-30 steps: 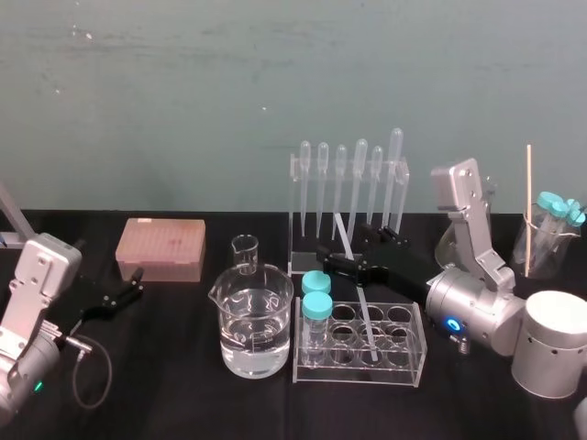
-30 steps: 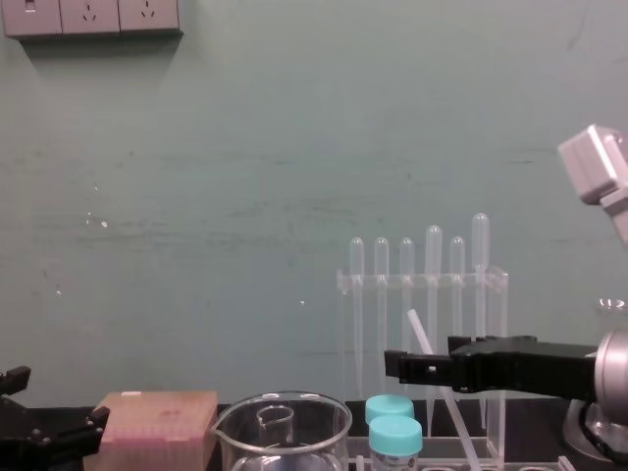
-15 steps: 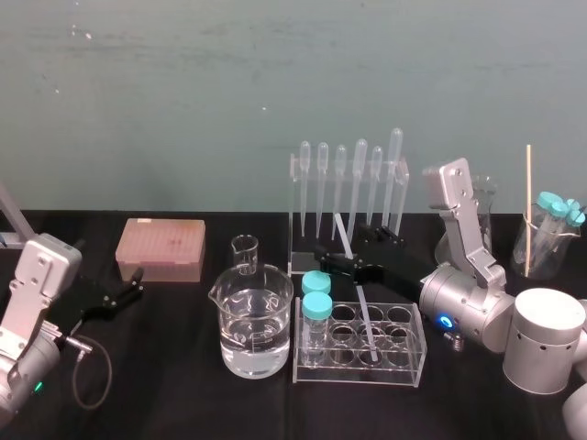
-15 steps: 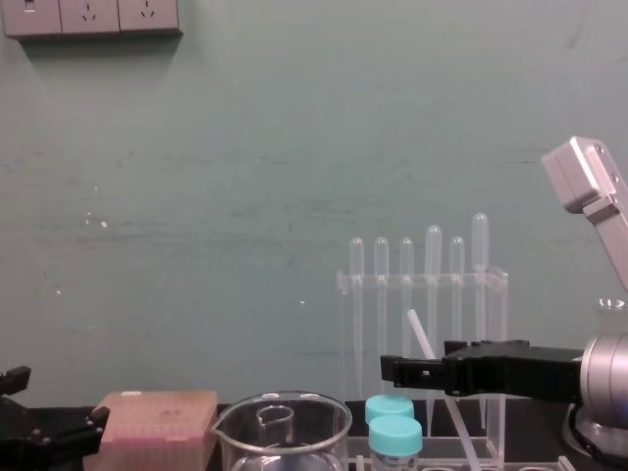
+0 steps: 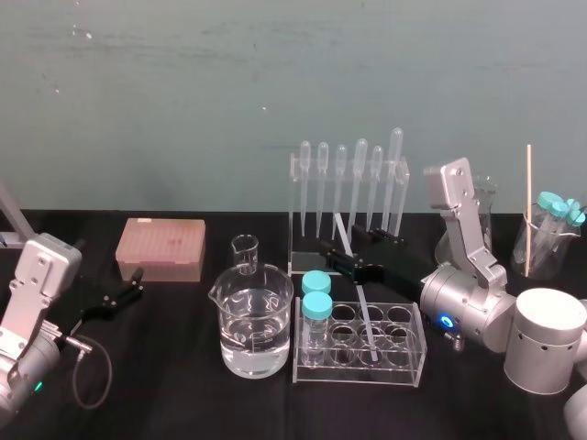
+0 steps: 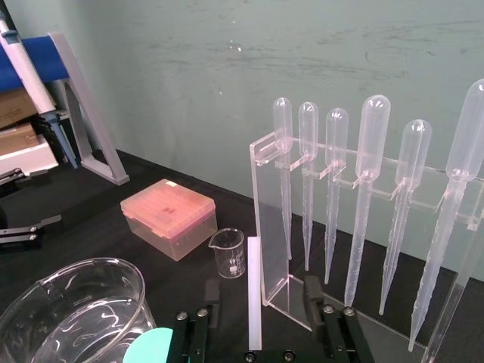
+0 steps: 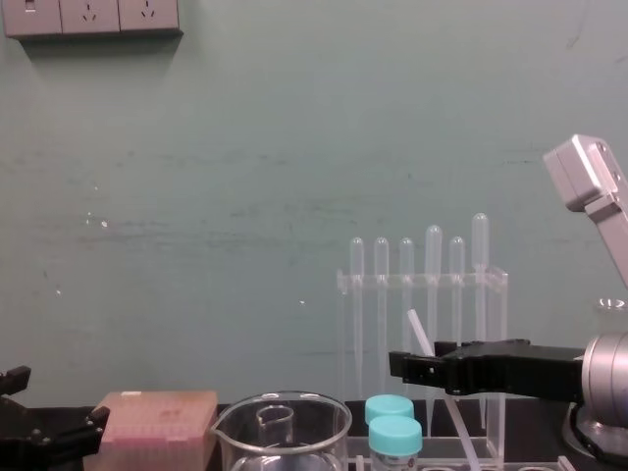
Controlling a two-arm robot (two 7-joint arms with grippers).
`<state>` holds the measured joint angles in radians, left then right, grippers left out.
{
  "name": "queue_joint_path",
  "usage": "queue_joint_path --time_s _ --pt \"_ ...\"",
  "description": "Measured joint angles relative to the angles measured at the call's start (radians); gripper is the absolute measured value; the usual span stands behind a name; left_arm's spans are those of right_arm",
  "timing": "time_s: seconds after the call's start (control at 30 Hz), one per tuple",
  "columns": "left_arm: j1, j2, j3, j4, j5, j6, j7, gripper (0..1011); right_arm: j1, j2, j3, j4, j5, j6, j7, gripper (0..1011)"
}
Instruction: Pick up the stirring rod with one hand, then place it down.
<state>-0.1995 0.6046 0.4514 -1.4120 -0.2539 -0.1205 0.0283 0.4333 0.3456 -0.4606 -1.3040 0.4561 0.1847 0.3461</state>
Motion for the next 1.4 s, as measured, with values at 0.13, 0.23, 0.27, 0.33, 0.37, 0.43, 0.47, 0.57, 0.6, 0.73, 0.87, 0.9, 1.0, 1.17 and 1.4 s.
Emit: queue_joint_path --time_s 0.13,0.23,0.27,0.33,0.37,0.43,0.47,0.57,0.6,0.73,0.87,0.9,1.0,1.17,1.4 --pt "0.0 0.0 0.0 0.0 0.0 0.0 0.0 1000 0.0 0.0 0.0 0.0 0.001 0.0 0.0 565" --pt "0.0 0.0 0.0 0.0 0.0 0.0 0.0 1000 -0.001 0.001 0.0 -0.001 0.002 0.0 0.0 450" --pt "0.0 0.0 0.0 0.0 0.0 0.0 0.0 1000 -0.001 0.001 0.0 -0.001 0.002 0.0 0.0 432" --pt "0.0 0.0 0.0 0.0 0.0 0.0 0.0 1000 -0.001 0.001 0.0 -0.001 0.002 0.0 0.0 390" --pt "0.0 0.0 0.0 0.0 0.0 0.0 0.0 1000 -0.001 0.001 0.0 -0.001 0.002 0.0 0.0 330" --pt "0.0 0.0 0.0 0.0 0.0 0.0 0.0 1000 -0.001 0.001 0.0 -0.001 0.003 0.0 0.001 273" --pt "0.0 0.0 0.0 0.0 0.0 0.0 0.0 1000 -0.001 0.001 0.0 -0.001 0.003 0.0 0.001 273" --pt "0.0 0.0 0.0 0.0 0.0 0.0 0.0 1000 -0.001 0.001 0.0 -0.002 0.003 0.0 0.001 152" --pt "0.0 0.0 0.0 0.0 0.0 0.0 0.0 1000 -0.001 0.002 0.0 -0.002 0.003 0.0 0.001 137" --pt "0.0 0.0 0.0 0.0 0.0 0.0 0.0 1000 -0.001 0.002 0.0 -0.002 0.003 0.0 0.001 69" --pt "0.0 0.0 0.0 0.0 0.0 0.0 0.0 1000 -0.002 0.001 0.001 -0.002 0.002 -0.002 0.001 69" --pt "0.0 0.0 0.0 0.0 0.0 0.0 0.0 1000 -0.006 0.0 0.004 -0.005 0.001 -0.008 0.0 69" --pt "0.0 0.0 0.0 0.0 0.0 0.0 0.0 1000 -0.029 -0.01 0.026 -0.019 -0.009 -0.073 0.0 69" --pt "0.0 0.0 0.0 0.0 0.0 0.0 0.0 1000 -0.078 -0.014 0.054 -0.056 -0.026 -0.185 0.0 69" --pt "0.0 0.0 0.0 0.0 0.0 0.0 0.0 1000 -0.182 -0.001 0.113 -0.151 -0.054 -0.387 0.0 69"
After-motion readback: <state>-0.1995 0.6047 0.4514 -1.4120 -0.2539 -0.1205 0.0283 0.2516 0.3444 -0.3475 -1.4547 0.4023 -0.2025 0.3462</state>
